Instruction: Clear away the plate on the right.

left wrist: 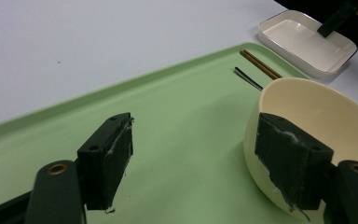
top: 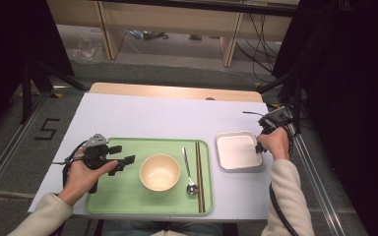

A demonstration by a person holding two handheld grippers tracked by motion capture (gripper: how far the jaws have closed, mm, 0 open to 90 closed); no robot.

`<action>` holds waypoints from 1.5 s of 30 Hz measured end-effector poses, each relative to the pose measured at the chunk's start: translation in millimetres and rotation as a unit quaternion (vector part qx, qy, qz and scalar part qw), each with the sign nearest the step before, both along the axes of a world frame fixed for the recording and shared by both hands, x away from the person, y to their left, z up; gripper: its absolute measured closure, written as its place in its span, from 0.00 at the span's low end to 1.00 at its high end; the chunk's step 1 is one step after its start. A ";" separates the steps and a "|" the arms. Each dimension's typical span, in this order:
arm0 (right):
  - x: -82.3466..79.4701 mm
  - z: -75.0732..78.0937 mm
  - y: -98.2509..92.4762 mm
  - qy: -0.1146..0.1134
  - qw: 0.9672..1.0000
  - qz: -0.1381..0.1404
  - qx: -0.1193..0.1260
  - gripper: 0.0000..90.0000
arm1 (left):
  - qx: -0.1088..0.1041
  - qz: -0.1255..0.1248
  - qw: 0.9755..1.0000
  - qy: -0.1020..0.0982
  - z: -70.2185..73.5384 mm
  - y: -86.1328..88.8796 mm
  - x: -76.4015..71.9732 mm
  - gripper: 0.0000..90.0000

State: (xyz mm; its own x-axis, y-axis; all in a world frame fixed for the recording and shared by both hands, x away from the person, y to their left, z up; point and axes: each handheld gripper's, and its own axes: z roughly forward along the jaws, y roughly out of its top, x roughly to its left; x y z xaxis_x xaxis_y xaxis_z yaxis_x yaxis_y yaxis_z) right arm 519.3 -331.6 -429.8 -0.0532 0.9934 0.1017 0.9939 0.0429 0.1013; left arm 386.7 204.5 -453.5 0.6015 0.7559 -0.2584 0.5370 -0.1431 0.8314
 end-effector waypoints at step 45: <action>-28.1 68.0 168.0 -0.163 0.976 0.089 0.113 1.00 | -0.061 0.014 0.994 0.089 41.1 -93.3 76.1 0.41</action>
